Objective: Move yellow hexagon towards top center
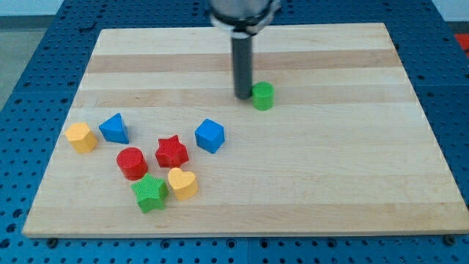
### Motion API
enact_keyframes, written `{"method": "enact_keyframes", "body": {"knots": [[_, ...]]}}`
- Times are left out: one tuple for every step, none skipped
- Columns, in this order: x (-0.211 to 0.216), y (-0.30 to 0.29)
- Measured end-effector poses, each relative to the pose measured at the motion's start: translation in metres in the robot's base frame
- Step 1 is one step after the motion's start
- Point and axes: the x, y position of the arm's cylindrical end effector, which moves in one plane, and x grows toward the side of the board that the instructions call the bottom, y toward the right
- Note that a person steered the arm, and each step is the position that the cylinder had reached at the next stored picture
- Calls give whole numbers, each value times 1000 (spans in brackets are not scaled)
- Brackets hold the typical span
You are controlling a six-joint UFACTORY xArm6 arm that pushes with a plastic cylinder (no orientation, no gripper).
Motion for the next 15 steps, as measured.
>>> {"method": "enact_keyframes", "body": {"knots": [[-16,16],[-37,-39],[-37,-139],[-2,-241],[43,-288],[80,-320],[89,-320],[132,-320],[158,-319],[157,-303],[141,-288],[116,-284],[90,-277],[68,-267],[65,-267]]}}
